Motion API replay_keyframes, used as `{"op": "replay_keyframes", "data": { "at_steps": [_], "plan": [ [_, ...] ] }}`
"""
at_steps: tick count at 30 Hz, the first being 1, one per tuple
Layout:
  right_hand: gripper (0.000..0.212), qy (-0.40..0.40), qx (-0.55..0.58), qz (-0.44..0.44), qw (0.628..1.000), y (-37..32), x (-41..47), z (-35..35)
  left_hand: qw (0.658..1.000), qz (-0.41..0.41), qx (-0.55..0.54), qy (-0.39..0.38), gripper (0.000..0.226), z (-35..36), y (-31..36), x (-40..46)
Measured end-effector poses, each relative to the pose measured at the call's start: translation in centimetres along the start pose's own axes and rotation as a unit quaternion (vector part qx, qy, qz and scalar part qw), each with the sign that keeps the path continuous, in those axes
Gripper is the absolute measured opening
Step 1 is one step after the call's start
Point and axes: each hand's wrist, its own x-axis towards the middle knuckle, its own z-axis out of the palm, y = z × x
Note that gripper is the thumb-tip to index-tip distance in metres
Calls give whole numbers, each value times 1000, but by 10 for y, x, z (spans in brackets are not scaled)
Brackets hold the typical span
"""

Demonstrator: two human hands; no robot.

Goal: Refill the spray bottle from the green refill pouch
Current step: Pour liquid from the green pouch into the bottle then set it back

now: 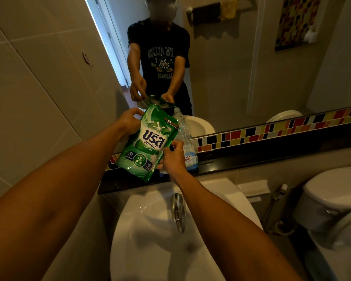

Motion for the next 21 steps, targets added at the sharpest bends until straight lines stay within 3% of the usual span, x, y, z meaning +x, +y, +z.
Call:
{"op": "replay_keyframes", "data": {
  "at_steps": [8,21],
  "plan": [
    [24,28,-84,-18,996,4,12,-8,999,36,-14,18,42,8,-23,7],
    [10,76,-233,-74,967,10,36,-28,982,8,-173,69,27,43,-70,21]
  ]
}}
